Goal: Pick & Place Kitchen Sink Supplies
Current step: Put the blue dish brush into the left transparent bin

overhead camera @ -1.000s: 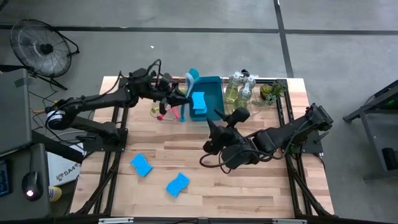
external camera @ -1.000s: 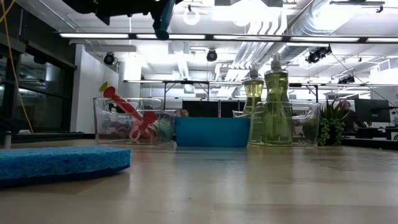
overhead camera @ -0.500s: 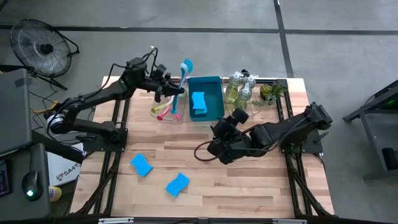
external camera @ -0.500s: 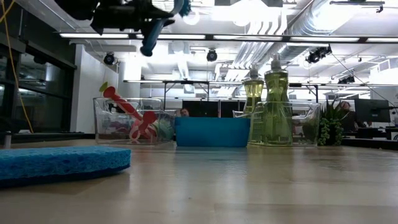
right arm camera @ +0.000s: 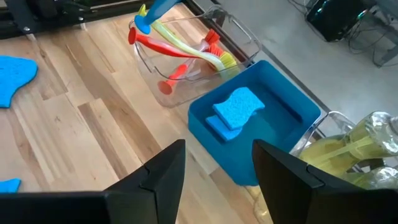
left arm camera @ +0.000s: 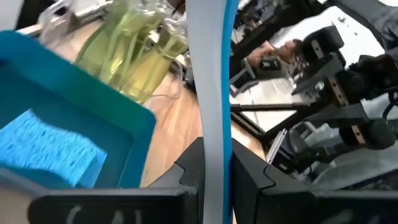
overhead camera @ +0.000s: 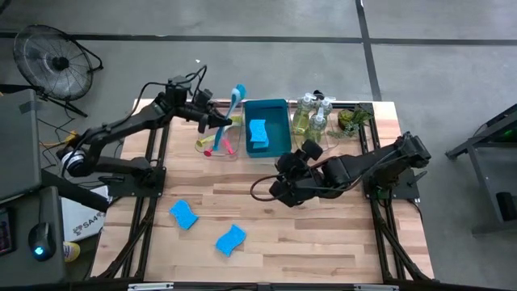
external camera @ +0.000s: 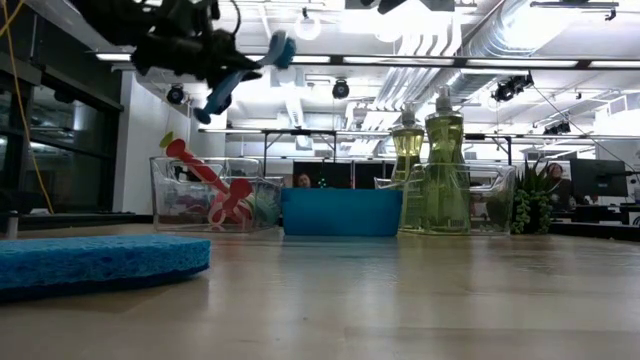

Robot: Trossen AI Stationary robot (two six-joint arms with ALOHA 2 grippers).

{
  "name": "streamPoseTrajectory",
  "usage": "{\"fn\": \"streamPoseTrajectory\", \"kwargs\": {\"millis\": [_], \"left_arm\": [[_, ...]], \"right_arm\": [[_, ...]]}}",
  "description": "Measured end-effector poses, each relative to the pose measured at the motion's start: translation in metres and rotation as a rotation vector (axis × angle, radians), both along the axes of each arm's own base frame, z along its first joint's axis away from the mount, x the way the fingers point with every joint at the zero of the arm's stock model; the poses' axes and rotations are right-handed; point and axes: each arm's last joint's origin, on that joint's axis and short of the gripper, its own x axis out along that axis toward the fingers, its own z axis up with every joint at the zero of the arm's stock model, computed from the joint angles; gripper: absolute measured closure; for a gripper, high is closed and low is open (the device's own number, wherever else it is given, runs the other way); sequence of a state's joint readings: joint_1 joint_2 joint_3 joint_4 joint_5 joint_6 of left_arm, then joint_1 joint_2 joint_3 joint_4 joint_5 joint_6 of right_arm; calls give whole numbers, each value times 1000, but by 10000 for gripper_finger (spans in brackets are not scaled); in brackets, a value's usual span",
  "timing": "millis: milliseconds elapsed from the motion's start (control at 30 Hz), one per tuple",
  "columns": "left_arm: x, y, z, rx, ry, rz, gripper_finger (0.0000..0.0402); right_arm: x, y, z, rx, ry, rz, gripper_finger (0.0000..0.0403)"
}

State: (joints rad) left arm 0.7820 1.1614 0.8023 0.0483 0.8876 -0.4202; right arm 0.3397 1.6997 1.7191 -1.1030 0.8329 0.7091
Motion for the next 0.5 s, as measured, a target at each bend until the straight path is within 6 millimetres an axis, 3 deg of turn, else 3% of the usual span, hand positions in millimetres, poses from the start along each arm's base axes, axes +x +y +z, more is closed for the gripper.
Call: {"fn": "streamPoseTrajectory", "kwargs": {"millis": [333, 500], "left_arm": [[-30, 2, -32, -252, 61, 155, 361], [-33, 1, -41, -401, 88, 157, 361]], "right_arm": [[-3, -1, -2, 11, 17, -18, 222], [-3, -1, -1, -12, 21, -16, 222]]}}
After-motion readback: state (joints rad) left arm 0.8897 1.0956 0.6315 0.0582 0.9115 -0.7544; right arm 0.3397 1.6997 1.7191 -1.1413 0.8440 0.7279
